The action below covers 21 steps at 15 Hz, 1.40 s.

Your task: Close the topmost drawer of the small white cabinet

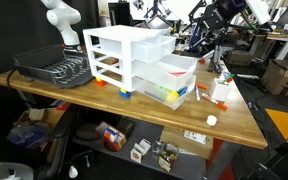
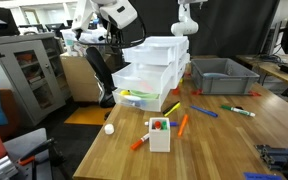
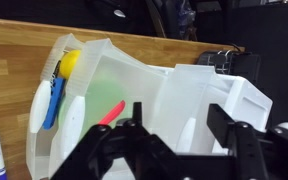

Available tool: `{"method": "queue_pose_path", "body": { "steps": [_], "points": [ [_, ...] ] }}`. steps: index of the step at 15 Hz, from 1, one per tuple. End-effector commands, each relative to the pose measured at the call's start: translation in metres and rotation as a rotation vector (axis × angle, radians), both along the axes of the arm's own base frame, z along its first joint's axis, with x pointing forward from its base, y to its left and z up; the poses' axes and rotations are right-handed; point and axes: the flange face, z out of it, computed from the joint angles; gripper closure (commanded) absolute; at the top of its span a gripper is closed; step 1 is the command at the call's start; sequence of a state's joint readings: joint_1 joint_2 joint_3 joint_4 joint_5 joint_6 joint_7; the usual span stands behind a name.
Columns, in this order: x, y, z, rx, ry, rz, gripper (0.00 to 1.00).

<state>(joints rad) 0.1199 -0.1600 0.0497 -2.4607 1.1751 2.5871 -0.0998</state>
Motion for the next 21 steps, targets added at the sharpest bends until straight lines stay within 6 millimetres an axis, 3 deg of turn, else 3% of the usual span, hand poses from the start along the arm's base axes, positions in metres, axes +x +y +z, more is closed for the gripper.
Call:
{"method": "queue_pose_path", "body": {
  "steps": [1,6,7,21],
  "points": [
    [0.003,0.003,-0.009,0.029,-0.04,-0.049,0.61],
    [0.007,0.005,-0.028,0.059,-0.06,-0.085,0.96],
    [0.009,0.004,-0.033,0.051,-0.066,-0.09,0.99],
    [0.088,0.023,-0.068,-0.022,-0.096,-0.04,1.0]
  ]
}}
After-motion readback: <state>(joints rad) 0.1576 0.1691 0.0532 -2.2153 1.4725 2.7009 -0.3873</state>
